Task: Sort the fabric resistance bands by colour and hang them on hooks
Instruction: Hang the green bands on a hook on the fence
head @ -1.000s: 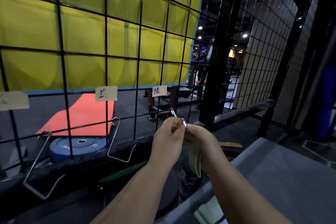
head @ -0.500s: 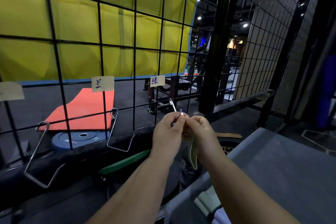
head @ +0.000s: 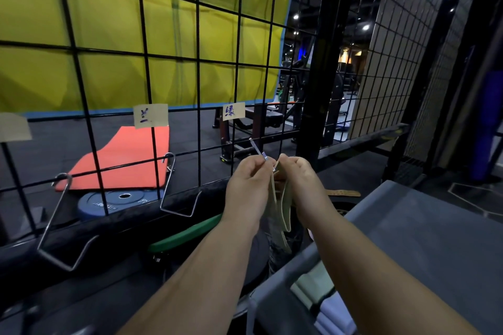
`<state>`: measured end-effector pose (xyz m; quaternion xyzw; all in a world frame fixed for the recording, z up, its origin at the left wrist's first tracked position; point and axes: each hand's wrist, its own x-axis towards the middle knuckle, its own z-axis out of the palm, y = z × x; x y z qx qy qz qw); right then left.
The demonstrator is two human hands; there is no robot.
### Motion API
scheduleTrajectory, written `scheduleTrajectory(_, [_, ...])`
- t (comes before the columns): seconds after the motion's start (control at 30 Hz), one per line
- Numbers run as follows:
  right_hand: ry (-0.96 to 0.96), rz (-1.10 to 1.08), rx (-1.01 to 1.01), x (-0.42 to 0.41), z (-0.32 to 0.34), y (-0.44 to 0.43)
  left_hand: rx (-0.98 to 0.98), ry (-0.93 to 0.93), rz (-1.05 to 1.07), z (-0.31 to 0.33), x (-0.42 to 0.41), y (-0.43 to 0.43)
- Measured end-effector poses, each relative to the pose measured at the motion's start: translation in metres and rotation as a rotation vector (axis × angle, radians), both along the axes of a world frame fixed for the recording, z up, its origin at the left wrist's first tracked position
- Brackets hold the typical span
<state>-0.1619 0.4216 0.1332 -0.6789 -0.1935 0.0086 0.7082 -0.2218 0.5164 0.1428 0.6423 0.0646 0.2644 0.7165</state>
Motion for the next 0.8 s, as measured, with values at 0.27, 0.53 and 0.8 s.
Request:
scheduleTrajectory(0.27, [-0.12,0.022,-0.062,0.0,-0.017,-0.009,0.127,0.0,0.056,-0.002,-0.004,0.003])
scheduleTrajectory(0.53, [0.103,0.03,-0.086,0.004,-0.023,-0.008,0.197,0.025,0.022,-0.007,-0.009,0.005])
scheduleTrajectory(0.8, [0.097,0.118,-0.143,0.01,-0.022,-0.007,0.28,0.04,0.053,-0.007,-0.013,0.01])
